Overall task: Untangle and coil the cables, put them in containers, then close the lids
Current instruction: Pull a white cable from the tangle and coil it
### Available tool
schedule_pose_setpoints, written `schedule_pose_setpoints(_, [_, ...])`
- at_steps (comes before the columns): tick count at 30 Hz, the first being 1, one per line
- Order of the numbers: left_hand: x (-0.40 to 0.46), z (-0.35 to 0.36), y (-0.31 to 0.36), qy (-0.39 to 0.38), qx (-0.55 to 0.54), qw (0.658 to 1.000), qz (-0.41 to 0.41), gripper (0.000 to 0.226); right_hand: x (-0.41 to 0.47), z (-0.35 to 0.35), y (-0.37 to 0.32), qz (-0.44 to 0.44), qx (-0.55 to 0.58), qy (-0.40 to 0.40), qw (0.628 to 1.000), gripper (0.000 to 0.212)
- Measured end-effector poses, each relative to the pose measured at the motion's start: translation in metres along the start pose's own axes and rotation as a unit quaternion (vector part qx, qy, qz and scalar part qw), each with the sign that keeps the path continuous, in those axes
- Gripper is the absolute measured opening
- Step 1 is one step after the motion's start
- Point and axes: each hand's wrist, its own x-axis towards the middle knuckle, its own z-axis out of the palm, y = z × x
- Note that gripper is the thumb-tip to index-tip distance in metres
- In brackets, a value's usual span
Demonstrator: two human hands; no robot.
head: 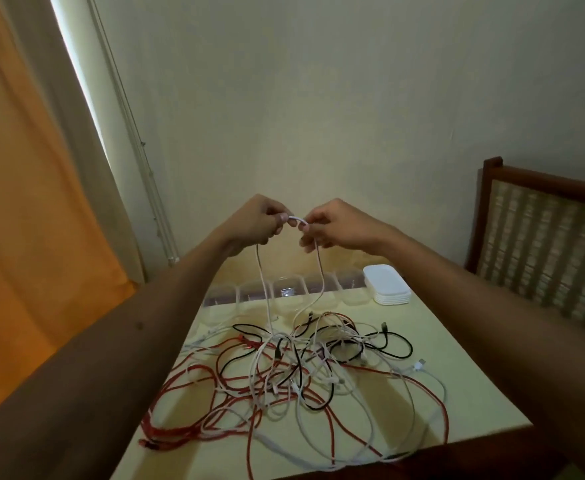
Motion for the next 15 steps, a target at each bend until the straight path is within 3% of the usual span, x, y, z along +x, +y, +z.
schedule_pose_setpoints(3, [-0.009,0.0,-0.009,-0.002,-0.076,0.997,-0.015,0.024,0.005,-0.001,-0.002,0.034,0.129,-0.003,0.991,0.017])
schedule_pose_setpoints(6, [-0.024,0.017,-0.029,-0.039,-0.183,0.982,-0.032,0.024,0.009,-0.006,-0.005,0.05,0.195,0.095,0.975,0.023])
schedule_pose_setpoints(10, [-0.06,0.055,-0.091,-0.11,-0.11,0.983,-0.096,0.026,0.012,-0.025,-0.001,0.107,0.369,0.284,0.878,0.032])
schedule_pose_setpoints(11, [-0.07,0.06,-0.105,-0.11,-0.091,0.983,-0.116,0.026,0.009,-0.029,0.006,0.13,0.365,0.294,0.874,0.031])
schedule_pose_setpoints(12, [-0.076,0.062,-0.117,-0.101,-0.084,0.982,-0.133,0.027,0.005,-0.033,0.015,0.161,0.314,0.278,0.893,0.028])
schedule_pose_setpoints(15, [-0.077,0.054,-0.122,-0.041,-0.125,0.979,-0.156,0.028,-0.005,-0.033,0.045,0.245,0.033,0.102,0.964,0.012])
